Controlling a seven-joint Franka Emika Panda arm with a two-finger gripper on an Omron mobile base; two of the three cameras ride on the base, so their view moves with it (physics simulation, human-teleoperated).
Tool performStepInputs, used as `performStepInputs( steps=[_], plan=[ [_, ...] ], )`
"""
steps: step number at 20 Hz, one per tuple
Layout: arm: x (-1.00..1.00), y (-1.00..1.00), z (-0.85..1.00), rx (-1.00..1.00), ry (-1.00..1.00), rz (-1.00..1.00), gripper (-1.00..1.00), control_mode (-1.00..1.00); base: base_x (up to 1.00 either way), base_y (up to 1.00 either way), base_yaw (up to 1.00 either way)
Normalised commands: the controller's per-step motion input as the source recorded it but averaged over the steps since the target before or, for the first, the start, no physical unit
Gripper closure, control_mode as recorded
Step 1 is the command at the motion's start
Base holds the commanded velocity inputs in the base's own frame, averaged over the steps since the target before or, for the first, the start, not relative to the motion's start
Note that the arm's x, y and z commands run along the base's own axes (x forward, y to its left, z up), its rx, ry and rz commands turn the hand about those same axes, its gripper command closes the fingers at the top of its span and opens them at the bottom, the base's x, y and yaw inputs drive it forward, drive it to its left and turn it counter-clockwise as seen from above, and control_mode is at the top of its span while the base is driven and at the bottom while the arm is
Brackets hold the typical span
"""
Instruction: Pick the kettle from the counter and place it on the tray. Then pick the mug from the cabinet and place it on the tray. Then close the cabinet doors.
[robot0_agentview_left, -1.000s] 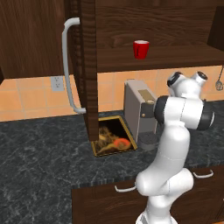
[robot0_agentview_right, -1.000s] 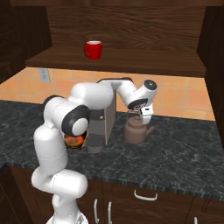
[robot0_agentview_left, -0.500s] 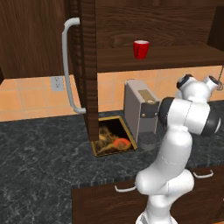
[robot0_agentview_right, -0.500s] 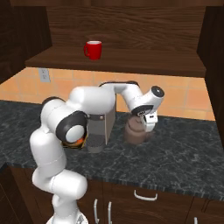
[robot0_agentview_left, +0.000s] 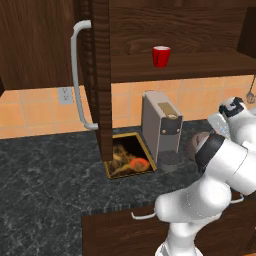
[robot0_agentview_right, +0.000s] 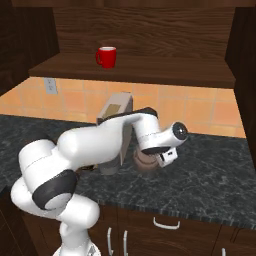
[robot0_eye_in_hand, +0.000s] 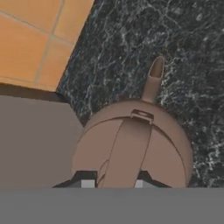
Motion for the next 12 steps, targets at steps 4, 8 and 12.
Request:
performStepInputs(
  steps=[4, 8, 12],
  plan=[
    [-0.63, 0.44, 0.22, -0.01, -0.17, 0.44, 1.00, -1.00, 0.00, 0.00, 0.00],
    [-0.28, 0.59, 0.14, -0.06, -0.03, 0.47, 1.00, -1.00, 0.00, 0.00, 0.00],
    [-0.34, 0.39, 0.13, -0.08, 0.00, 0.32, 1.00, -1.00, 0.00, 0.00, 0.00]
  ],
)
